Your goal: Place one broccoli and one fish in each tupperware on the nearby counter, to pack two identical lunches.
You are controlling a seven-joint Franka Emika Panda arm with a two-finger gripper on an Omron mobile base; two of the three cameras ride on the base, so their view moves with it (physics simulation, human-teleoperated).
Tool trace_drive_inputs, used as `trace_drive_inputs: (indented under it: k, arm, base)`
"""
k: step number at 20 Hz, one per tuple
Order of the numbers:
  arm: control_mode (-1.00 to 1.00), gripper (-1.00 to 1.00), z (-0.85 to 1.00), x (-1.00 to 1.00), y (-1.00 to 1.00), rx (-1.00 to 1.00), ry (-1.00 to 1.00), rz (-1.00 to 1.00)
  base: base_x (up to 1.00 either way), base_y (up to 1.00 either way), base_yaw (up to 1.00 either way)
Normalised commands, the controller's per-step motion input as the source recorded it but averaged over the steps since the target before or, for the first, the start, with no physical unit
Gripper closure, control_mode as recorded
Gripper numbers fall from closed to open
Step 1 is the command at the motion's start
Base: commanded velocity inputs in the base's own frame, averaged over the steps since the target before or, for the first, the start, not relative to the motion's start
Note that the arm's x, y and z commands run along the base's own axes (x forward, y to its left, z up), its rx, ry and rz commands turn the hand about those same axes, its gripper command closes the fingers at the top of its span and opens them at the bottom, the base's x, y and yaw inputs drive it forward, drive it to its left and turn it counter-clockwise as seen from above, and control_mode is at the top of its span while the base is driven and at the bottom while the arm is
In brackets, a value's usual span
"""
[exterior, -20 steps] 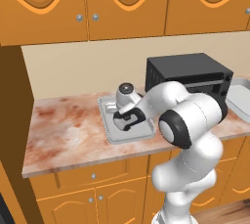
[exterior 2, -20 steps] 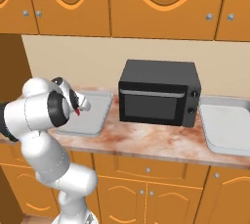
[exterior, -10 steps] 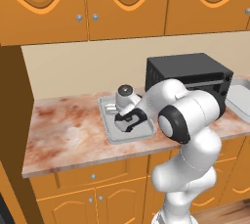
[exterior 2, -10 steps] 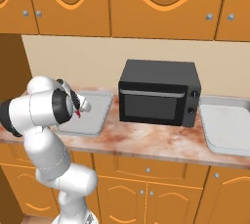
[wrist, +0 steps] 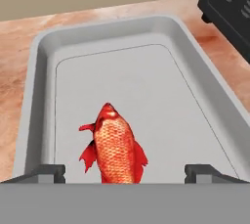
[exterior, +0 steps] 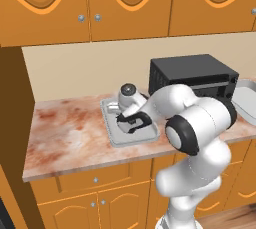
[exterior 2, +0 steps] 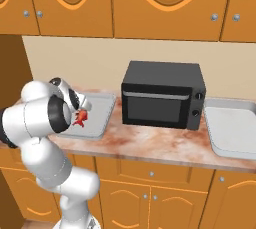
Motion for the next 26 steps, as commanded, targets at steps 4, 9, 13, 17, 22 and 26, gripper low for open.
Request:
trace_drive_inputs:
  k: [4,9,13,17,22,26]
  arm:
    - [-1.0,-1.0,0.55,-0.95,-0.18,0.0,0.0,-0.01]
    - [-1.0,-1.0,0.89,-1.0,-0.56,0.0,-0.05,0.0]
    - [-1.0,-1.0,1.0,-1.0,-0.84,0.06,-0.05,0.0]
    - [-1.0,-1.0,0.77,-1.0,-0.69,0.09,-0.15,0.0]
    - [-1.0,-1.0,0.76,-1.0,-0.46,0.09,-0.13,0.06]
    - [-1.0,-1.0,0.69,-0.98,-0.37,0.02,0.0,0.08]
  base:
    - [0.0,0.0,0.0]
    - [0.0,0.0,0.0]
    - [0.0,0.0,0.0]
    - [0.0,0.0,0.0]
    - [0.0,0.0,0.0]
    - [0.0,0.0,0.0]
